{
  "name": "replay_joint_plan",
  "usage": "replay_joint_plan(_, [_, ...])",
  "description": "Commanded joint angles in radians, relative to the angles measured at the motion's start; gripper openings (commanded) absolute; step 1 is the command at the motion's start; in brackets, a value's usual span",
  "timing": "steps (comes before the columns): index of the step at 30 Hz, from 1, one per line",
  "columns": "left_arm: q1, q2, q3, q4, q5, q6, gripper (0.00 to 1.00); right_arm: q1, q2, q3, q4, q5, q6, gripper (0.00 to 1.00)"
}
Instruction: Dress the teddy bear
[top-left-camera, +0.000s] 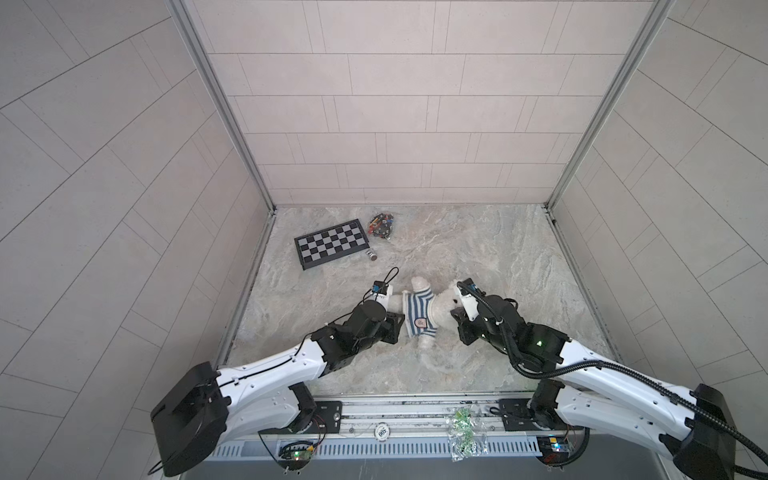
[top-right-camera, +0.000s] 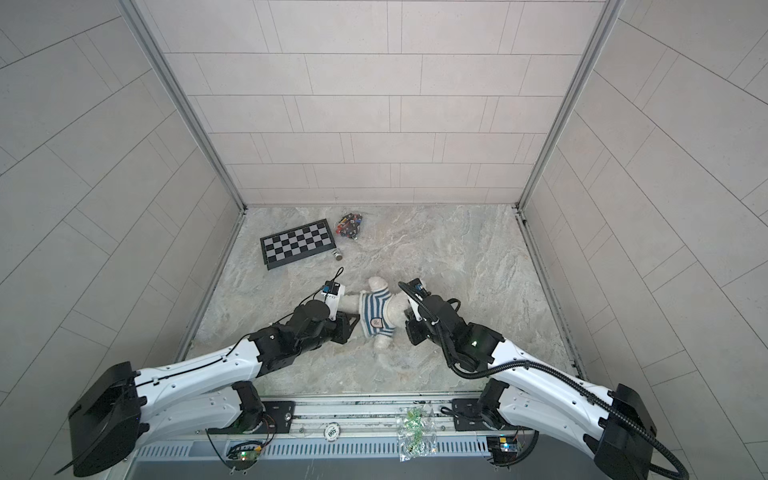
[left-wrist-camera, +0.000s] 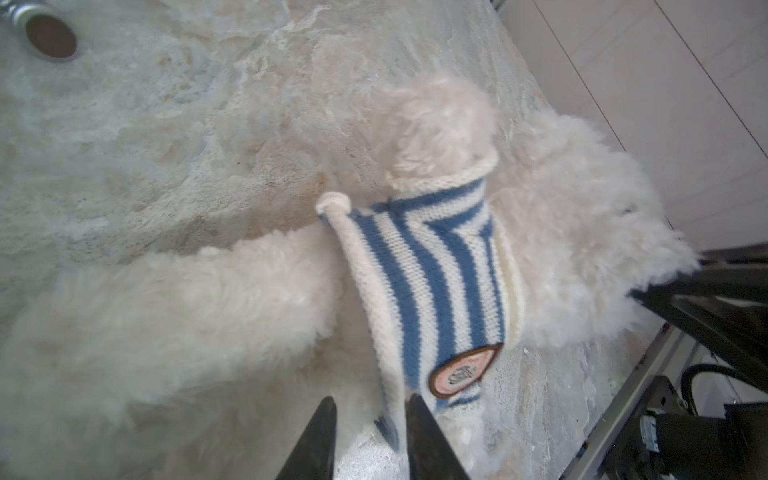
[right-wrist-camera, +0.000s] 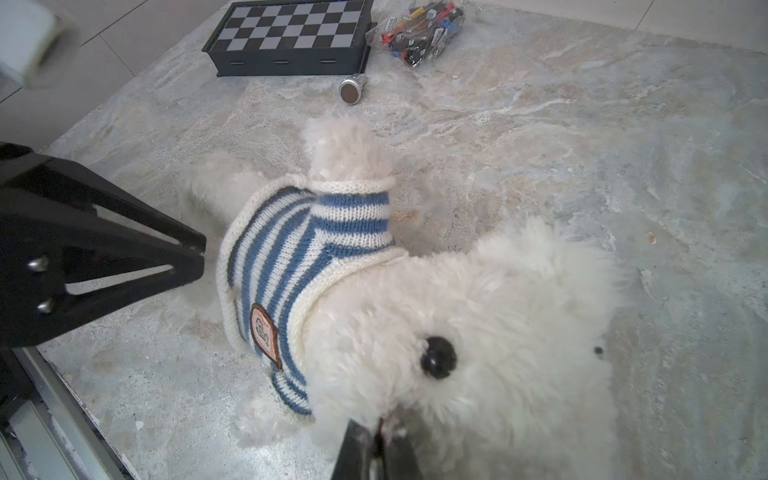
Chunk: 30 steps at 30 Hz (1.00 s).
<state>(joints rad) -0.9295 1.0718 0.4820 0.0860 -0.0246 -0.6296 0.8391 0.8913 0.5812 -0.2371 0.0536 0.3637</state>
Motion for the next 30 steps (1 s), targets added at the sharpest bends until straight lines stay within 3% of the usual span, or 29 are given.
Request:
replay_joint_plan(1, [-0.050,0.020,0.008,0.012,-0.054,-0.038,0.38,0.002,0.000,0.029,0.024,0.014,0.009,0.00])
replay_joint_plan(9, [-0.067,0.155,0.034,0.082,-0.082,-0.082,0.41,0.002,-0.009,0.023,0.017,0.021,0.011,0.00])
replay_joint_plan(12, [-0.081,0.212,0.042,0.118,-0.073,-0.088,0.34,0.002,-0.017,0.025,0.013,0.025,0.011,0.00])
replay_joint_plan(15, [-0.083,0.239,0.035,0.137,-0.067,-0.096,0.20,0.002,-0.018,0.025,0.013,0.022,0.011,0.00])
replay_joint_plan(21, [-0.083,0.200,0.010,0.108,-0.097,-0.092,0.00,0.002,-0.026,0.029,-0.006,0.027,0.004,0.00])
replay_joint_plan(30, [-0.067,0.078,-0.023,0.002,-0.124,-0.054,0.00,-0.001,-0.038,0.032,-0.047,0.031,-0.009,0.00])
